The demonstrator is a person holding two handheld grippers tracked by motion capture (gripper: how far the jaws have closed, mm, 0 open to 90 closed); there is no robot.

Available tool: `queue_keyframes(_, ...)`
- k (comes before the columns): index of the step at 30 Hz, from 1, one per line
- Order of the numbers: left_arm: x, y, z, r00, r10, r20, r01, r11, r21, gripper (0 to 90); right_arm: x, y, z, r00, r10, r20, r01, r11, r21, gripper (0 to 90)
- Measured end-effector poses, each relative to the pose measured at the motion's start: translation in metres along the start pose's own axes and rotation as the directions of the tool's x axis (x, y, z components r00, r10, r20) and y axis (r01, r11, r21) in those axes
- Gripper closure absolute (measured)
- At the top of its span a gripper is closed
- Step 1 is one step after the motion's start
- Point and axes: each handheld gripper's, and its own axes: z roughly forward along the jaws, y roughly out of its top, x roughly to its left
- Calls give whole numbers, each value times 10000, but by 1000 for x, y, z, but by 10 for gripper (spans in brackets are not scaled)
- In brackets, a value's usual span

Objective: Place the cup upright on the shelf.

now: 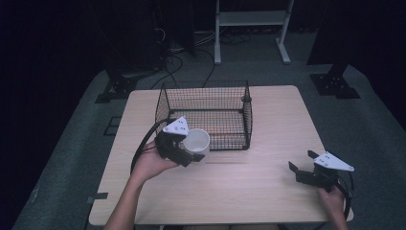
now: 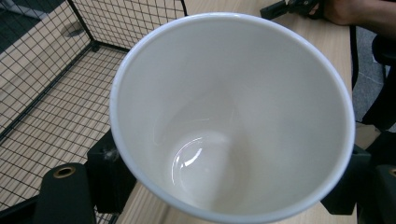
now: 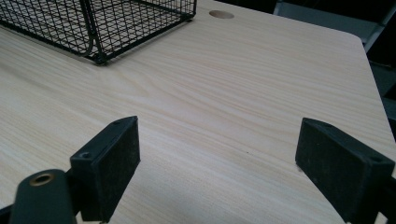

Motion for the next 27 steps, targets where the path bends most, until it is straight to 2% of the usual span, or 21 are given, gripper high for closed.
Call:
queue_keyframes(7,7,10,-8,10000,-9,-41,9,10000,-17,211,0,0,0,10000,16,-1,-16,10000,-2,131)
queue_keyframes(15,20,28,-15,10000,57,-56,-57,10000,-33,212,0,0,0,10000,34,-15,-34,10000,-8,131)
queue_keyframes(27,36,45,-13,10000,77,-37,-76,9998,209,212,0,0,0,10000,79,-22,-79,10000,-23,131)
